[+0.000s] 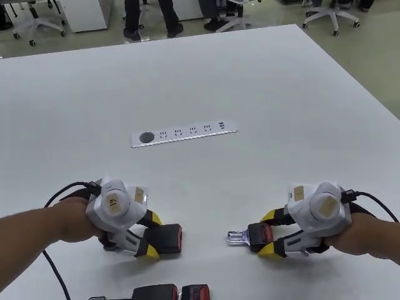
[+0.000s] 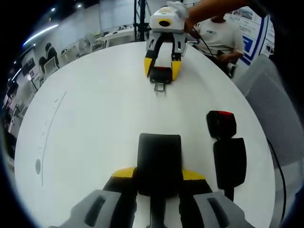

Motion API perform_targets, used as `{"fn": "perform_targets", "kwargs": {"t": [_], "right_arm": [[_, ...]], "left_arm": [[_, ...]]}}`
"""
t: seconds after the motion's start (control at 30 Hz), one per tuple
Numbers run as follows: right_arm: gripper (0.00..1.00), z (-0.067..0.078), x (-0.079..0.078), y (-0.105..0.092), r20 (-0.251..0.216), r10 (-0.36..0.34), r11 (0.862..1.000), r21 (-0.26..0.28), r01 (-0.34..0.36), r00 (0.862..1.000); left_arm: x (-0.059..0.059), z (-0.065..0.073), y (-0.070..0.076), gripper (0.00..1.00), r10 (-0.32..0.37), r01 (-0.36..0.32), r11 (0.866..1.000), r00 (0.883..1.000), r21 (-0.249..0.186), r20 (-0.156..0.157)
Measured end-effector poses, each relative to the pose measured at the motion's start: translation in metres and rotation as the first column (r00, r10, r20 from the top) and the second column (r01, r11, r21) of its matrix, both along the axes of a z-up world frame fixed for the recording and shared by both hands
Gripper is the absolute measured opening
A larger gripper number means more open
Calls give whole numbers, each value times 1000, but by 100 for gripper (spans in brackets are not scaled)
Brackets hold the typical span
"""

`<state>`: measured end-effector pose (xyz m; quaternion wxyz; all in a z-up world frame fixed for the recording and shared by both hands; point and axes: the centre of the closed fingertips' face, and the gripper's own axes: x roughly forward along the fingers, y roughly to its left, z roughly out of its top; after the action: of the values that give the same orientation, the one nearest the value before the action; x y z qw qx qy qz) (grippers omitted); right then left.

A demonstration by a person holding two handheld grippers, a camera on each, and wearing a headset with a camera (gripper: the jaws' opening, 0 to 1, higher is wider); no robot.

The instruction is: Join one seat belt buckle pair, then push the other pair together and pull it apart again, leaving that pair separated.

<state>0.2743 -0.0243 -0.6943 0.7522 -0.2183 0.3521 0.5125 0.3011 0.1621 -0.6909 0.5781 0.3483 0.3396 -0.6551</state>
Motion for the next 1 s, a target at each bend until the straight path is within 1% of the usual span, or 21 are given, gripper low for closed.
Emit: {"fn": "perform_targets", "kwargs": {"t": [0.1, 0.3, 0.43, 0.53, 0.57, 0.73, 0.8, 0.87, 1.0], "right_arm": [[34, 0, 1, -3, -1, -3, 1000, -1, 3, 1000], [34, 2, -2, -10, -5, -12, 1000, -3, 12, 1000], [34, 2, -3, -15, -10, -22, 1000, 4, 22, 1000], [34, 3, -4, -15, -6, -19, 1000, 6, 19, 1000], [34, 3, -5, -15, 6, -4, 1000, -3, 4, 1000], [34, 3, -1, -16, -12, -18, 1000, 16, 18, 1000], [34, 2, -1, -15, -8, -5, 1000, 11, 5, 1000], [35, 1, -2, -15, 10, 11, 1000, 2, -11, 1000], [35, 1, -2, -14, 14, 5, 1000, -7, -5, 1000]], "left_arm": [[0, 0, 0, 34, 1, -1, 1000, 1000, -2, -1], [-1, 0, 0, 34, 0, 0, 1000, 1000, -4, -2], [-1, 0, 1, 34, 1, -1, 1000, 1000, -6, -1], [-1, 0, 1, 35, 1, -1, 1000, 1000, -7, -1], [-2, 1, 1, 35, 2, -2, 1000, 1000, -8, -2], [-2, 1, 1, 35, 3, -3, 1000, 1000, -10, -3], [-2, 1, 1, 35, 3, -3, 1000, 1000, -10, -4], [-2, 2, 1, 35, 3, -4, 1000, 1000, -8, -3], [-2, 2, 0, 35, 16, -16, 1000, 1000, -5, -1]]}}
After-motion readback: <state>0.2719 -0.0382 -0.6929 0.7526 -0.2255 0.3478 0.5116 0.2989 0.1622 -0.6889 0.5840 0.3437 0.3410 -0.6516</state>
